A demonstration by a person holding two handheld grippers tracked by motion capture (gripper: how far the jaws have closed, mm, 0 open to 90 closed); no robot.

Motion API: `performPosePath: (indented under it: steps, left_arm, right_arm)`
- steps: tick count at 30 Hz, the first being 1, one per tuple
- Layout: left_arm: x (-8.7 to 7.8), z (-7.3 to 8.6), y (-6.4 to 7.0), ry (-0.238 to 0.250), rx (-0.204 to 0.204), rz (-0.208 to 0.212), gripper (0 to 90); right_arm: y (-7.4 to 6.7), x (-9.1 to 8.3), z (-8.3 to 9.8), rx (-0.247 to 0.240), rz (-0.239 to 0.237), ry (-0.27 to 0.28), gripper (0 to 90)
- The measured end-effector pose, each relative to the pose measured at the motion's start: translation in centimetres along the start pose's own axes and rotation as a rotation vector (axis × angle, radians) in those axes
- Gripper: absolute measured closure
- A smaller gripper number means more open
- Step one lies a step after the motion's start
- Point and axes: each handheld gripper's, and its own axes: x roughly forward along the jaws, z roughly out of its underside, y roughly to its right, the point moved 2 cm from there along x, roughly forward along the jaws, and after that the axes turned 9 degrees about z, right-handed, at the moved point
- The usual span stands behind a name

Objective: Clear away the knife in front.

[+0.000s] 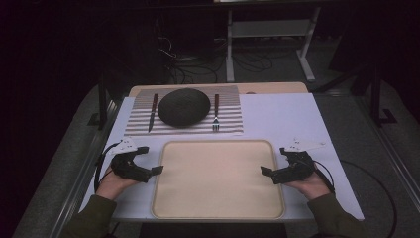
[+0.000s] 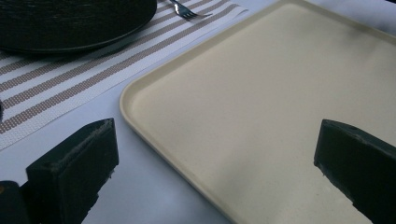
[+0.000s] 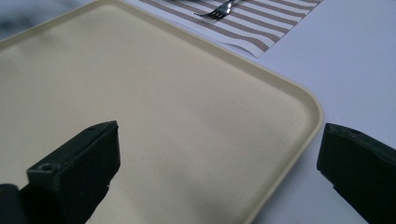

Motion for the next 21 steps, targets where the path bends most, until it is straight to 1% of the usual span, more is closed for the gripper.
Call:
performPosePath:
  steps: [8,21]
  left_arm:
    - [0.2,-0.3,-0.3,0.002,-0.008,-0.01,0.0]
    - [0.1,-1.2,-1.6,0.017,-0.024,-0.044,0.0]
  right_arm:
    - [0.0,0.0,0.0,0.003,-0.004,0.0,0.0]
    - [0.0,0.1,0.0,-0.002,-0.007,-0.001,0.0]
